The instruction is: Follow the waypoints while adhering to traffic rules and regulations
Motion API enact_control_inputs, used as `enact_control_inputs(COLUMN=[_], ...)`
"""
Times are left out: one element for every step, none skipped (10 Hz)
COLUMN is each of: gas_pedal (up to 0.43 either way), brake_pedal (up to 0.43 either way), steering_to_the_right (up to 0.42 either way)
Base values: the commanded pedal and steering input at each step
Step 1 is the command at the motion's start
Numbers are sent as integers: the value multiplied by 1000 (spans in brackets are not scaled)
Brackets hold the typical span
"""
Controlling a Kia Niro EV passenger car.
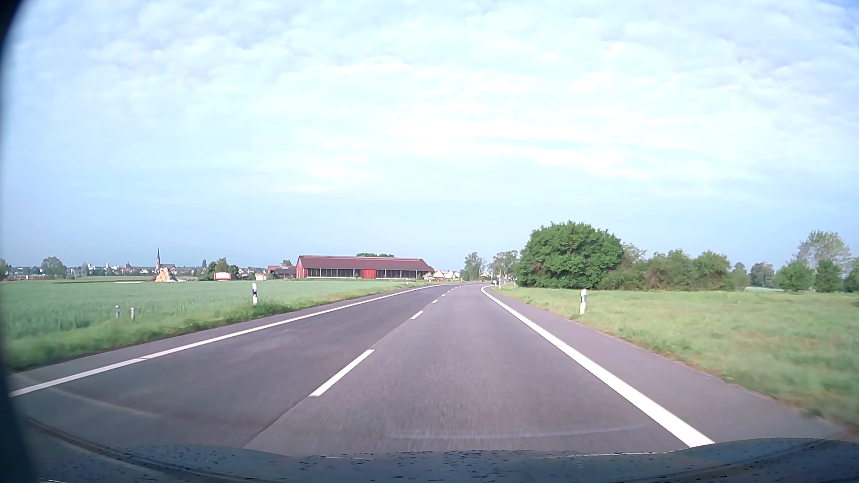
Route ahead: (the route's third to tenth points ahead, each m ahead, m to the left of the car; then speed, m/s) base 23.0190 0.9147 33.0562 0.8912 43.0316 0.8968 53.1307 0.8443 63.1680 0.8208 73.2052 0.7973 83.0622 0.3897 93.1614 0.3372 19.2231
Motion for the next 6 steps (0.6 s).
enact_control_inputs(gas_pedal=[157, 157, 157, 157, 157, 157], brake_pedal=[0, 0, 0, 0, 0, 0], steering_to_the_right=[-7, -6, -5, -4, -3, -3])
